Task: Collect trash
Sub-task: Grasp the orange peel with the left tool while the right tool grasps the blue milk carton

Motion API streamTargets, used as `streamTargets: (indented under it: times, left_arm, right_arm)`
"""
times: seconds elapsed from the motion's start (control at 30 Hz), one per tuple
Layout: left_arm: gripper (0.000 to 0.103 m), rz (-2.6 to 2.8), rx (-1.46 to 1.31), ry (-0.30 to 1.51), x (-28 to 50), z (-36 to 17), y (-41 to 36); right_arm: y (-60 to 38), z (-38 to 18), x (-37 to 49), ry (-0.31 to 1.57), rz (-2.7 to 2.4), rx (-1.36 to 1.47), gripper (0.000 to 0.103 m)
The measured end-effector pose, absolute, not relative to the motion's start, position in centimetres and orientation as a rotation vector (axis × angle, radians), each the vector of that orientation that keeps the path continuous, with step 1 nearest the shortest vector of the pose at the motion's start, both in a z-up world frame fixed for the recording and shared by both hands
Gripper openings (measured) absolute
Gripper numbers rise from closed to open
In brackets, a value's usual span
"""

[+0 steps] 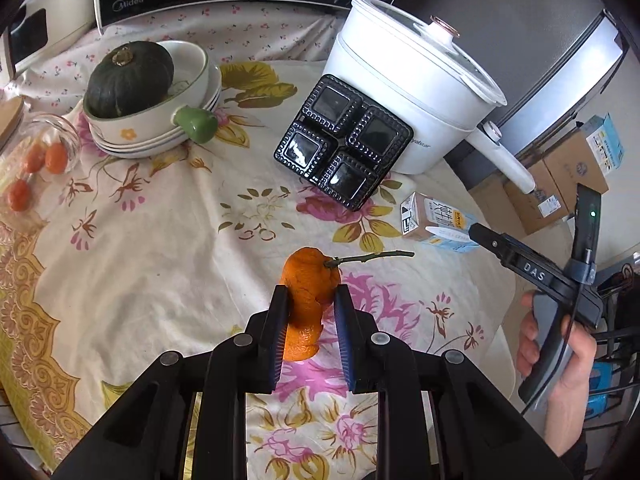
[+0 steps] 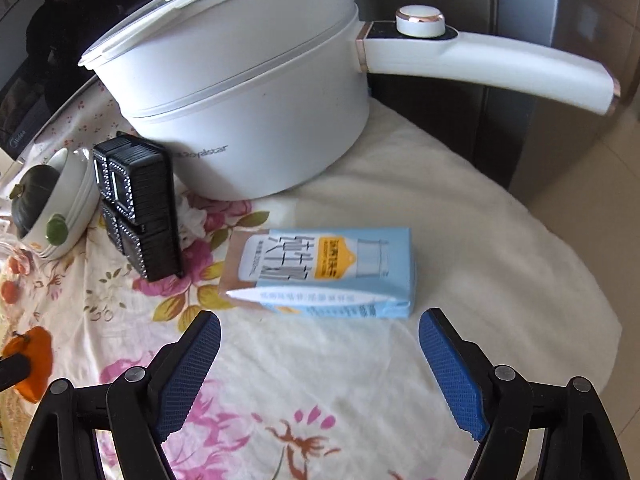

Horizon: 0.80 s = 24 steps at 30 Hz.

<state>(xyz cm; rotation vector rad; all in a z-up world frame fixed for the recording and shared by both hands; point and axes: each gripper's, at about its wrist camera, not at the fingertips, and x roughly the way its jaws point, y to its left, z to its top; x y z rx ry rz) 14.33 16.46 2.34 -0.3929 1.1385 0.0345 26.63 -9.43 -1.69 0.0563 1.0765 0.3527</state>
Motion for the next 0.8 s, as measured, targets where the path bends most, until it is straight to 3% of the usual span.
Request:
streamTargets:
  times: [0.4, 0.63, 0.8]
  left_arm:
    - [0.024, 0.018, -0.410, 1.159, 14.4, 1.8, 17.3]
    - [0.024, 0.019, -0.413, 1.157, 14.4, 1.8, 17.6]
    - [0.024, 0.016, -0.416, 1.153, 14.3, 2.0, 17.6]
  right_arm:
    - [-7.6, -5.0, 31.8, 1.018, 0.506, -0.103, 0.094]
    - [-8.4, -6.0, 32.2, 1.132, 0.635, -0.058, 0.096]
    - [-7.8, -5.7, 29.1, 1.176, 0.766, -0.214, 0.096]
